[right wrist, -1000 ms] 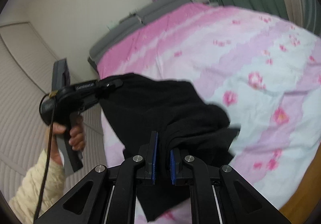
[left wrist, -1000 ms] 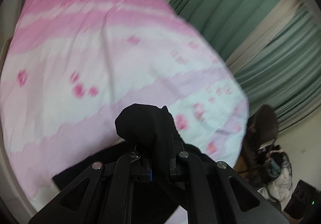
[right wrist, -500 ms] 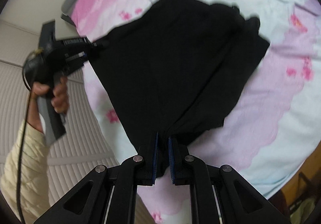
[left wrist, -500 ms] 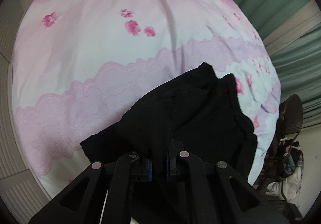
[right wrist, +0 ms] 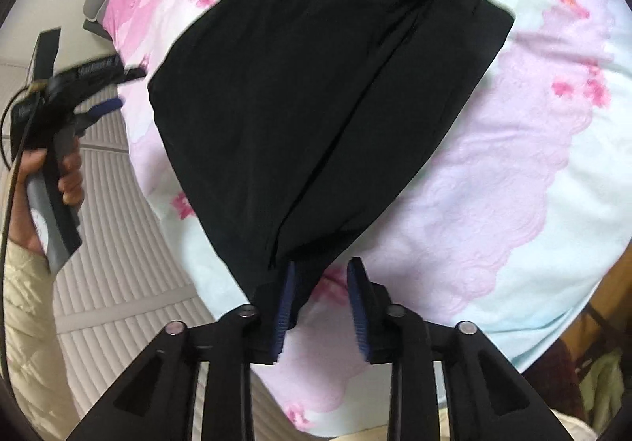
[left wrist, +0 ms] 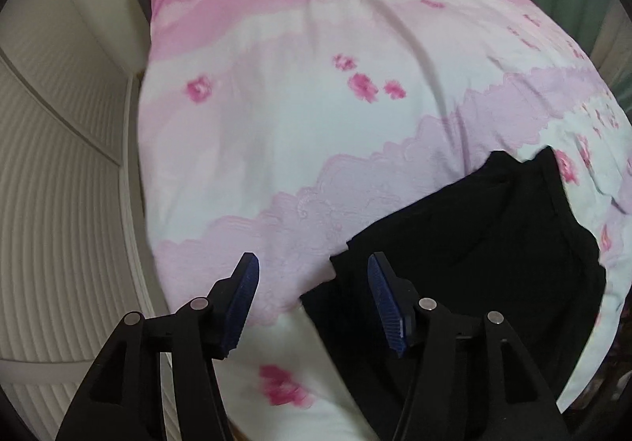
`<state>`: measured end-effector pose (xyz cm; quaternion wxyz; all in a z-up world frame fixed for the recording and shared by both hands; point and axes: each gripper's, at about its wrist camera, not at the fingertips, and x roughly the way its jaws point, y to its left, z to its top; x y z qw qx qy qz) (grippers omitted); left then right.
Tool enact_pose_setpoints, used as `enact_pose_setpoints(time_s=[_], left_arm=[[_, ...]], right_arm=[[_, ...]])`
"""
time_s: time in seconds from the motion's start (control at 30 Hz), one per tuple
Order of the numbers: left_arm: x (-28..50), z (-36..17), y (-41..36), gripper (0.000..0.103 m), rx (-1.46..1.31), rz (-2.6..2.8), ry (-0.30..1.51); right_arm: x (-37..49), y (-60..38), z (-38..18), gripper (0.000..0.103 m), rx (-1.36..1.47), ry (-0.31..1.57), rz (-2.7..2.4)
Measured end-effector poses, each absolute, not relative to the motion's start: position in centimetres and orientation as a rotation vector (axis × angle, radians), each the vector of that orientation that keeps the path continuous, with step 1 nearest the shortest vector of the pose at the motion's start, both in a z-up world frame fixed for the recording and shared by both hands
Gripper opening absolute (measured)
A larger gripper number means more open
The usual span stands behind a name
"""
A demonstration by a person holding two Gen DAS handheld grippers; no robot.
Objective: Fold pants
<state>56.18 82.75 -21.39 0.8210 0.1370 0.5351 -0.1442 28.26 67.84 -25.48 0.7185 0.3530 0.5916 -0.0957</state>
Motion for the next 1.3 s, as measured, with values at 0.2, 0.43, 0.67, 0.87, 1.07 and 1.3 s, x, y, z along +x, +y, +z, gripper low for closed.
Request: enact_pose_setpoints(time_s=[0.2, 0.43, 0.67, 0.87, 1.07, 1.3], left_arm=[[49.3, -16.0, 83.1, 0.069, 0.335, -0.367, 1.005], [39.7, -10.9, 80.3, 0.088, 0.377, -0.416, 0.892], [30.1, -7.5, 73.6, 0.09, 0.295, -0.423, 0.871], [22.1, -5.1, 65.7, 0.095, 0.204, -0.415, 0.852], [14.3, -2.6, 56.9, 0.097, 0.125, -0.398, 0.814], [7.3, 0.1, 49.1, 0.098, 0.113, -0.38, 0.719]], right_arm=[[27.2, 65.6, -20.6, 0.066, 0.583, 1.174, -0.153], [23.0, 60.2, -13.7, 0.084, 0.304, 1.01, -0.09], [17.5, 51.2, -8.2, 0.09, 0.362, 0.901, -0.114], [11.5, 44.3, -4.8, 0.09, 0.257, 0.836, -0.175], [6.1, 37.6, -1.7, 0.09, 0.159, 0.777, -0.146], [0.9, 31.1, 0.4, 0.09, 0.094, 0.743, -0.101]])
